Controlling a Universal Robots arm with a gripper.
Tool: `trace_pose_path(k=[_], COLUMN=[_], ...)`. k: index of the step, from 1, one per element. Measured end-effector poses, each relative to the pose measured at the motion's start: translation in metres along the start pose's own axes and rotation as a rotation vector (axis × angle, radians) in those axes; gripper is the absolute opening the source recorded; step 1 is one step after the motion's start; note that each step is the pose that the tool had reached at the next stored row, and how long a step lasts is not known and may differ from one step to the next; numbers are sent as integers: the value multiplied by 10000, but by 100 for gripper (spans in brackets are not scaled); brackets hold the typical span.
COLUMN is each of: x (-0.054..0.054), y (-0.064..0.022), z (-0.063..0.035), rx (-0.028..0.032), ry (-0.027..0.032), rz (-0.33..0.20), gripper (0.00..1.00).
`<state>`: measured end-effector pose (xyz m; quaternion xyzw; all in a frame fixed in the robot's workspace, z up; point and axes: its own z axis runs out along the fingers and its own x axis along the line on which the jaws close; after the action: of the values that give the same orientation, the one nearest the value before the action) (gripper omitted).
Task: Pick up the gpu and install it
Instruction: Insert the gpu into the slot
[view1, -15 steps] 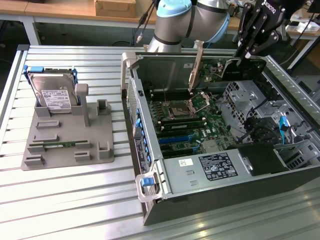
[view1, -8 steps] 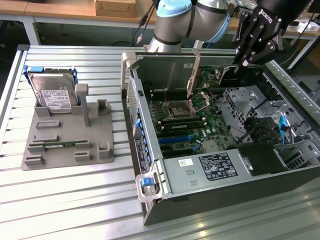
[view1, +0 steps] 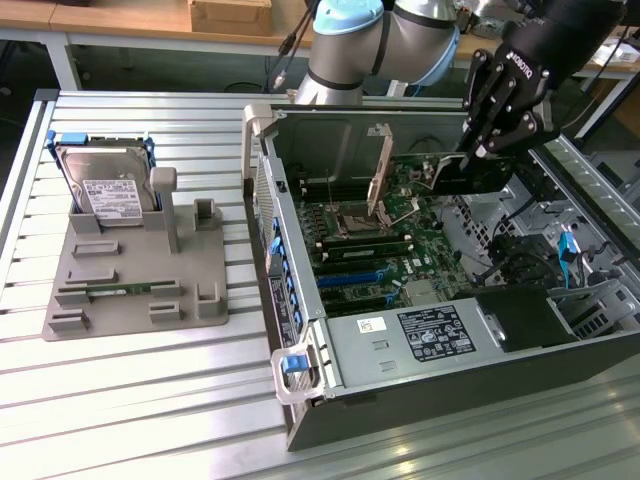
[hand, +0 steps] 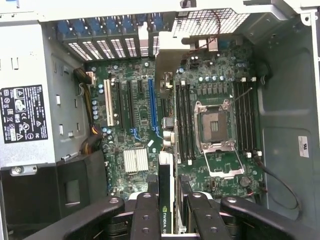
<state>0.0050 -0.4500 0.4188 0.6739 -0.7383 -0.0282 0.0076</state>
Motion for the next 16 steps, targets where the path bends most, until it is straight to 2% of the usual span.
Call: trace_pose_path(k=[16], x=[28], y=[-14], z=[223], rx=[-55], ry=[3], rz=[1], gripper=[27])
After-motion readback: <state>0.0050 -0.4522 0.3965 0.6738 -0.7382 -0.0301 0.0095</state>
